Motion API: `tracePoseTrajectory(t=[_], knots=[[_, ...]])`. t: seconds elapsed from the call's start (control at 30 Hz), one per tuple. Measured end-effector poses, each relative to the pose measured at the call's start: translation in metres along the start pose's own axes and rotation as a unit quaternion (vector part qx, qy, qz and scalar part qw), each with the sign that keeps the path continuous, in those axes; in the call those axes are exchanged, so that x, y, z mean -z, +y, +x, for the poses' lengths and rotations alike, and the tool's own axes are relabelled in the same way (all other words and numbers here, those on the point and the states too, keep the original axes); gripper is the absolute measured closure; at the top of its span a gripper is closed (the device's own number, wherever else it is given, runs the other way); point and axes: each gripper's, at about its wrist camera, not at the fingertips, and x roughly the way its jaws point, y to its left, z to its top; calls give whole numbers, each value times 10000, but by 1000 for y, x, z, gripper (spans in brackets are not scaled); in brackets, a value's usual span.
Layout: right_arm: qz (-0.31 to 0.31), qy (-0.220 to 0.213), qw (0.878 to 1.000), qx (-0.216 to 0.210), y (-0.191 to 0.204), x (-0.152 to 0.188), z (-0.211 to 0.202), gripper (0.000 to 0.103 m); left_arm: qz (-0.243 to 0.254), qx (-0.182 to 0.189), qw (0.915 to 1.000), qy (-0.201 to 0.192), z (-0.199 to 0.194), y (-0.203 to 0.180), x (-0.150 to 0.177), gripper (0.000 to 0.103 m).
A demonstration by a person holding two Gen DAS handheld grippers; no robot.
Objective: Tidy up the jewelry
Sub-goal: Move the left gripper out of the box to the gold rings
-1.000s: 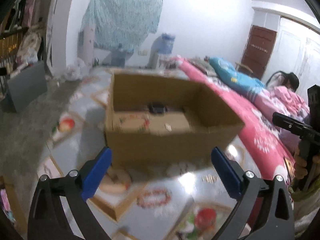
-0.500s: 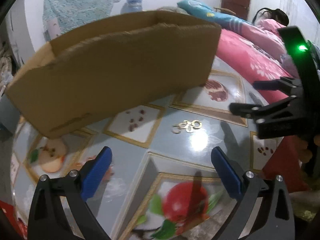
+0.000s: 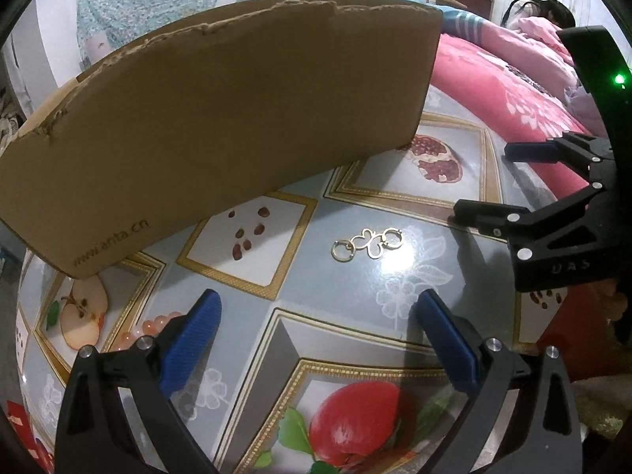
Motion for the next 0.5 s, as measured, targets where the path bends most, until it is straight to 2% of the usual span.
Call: tracePoseTrajectory(t=[0.5], knots=[[69,91,9999,102,-2,-1,2,8,74,49,9998,194,3,0,-6,5]])
